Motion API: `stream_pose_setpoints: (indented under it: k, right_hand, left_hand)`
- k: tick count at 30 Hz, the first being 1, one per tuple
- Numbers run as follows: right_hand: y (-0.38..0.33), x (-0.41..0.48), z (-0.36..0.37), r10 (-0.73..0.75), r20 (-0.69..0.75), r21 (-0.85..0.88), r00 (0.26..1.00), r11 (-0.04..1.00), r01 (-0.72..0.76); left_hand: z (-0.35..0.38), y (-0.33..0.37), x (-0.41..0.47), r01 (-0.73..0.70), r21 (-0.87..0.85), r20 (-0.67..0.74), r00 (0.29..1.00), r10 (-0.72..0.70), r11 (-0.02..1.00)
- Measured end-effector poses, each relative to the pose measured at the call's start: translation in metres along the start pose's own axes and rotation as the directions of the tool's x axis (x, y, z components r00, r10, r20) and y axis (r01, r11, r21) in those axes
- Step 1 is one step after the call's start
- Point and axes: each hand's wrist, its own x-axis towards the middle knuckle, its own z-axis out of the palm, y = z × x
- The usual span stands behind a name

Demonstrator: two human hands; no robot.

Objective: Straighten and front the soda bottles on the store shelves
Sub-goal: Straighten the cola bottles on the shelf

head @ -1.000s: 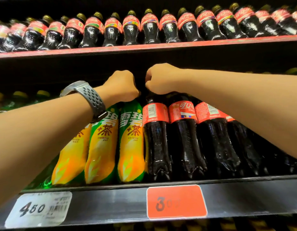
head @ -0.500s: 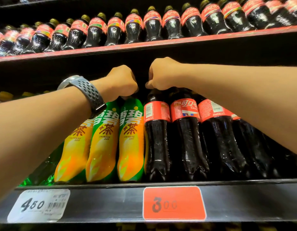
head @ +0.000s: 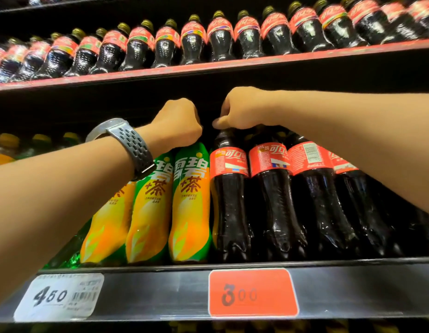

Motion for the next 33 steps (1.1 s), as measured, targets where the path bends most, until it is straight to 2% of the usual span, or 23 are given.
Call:
stream_pose_setpoints:
  k: [4, 10, 20, 27, 29, 33]
  right_hand:
    - [0.0, 0.004, 0.004, 0.027, -0.046, 0.013, 0.999, 1.0, -0.026]
    - [0.008, 0.0, 0.004, -0.008, 0.024, 0.13, 1.0, 0.991, 0.005]
    - [-0.001, 0.006, 0.015, 0.063, -0.108, 0.094, 0.992, 0.994, -0.053]
    - [0.003, 0.001, 0.011, 0.03, -0.058, 0.109, 0.998, 0.994, -0.024]
    - [0.006, 0.0, 0.008, 0.037, -0.057, 0.12, 0.998, 0.992, -0.03]
    - [0.033, -0.008, -0.012, 0.113, -0.148, 0.119, 0.982, 0.988, -0.096]
  left_hand:
    - [0.002, -0.001, -0.001, 0.01, 0.011, -0.017, 1.0, -0.01, 1.0]
    - [0.0, -0.002, 0.001, 0.041, -0.051, 0.017, 0.999, -0.041, 0.998]
    - [-0.002, -0.001, 0.0, 0.034, -0.041, 0.009, 0.999, -0.034, 0.999]
    - [0.0, 0.001, 0.0, -0.022, 0.062, -0.005, 1.0, 0.023, 0.998]
    - [0.0, 0.005, 0.001, -0.071, 0.049, -0.024, 0.997, 0.073, 0.996]
    - [0.002, 0.027, 0.003, -0.185, -0.029, -0.064, 0.981, 0.183, 0.982]
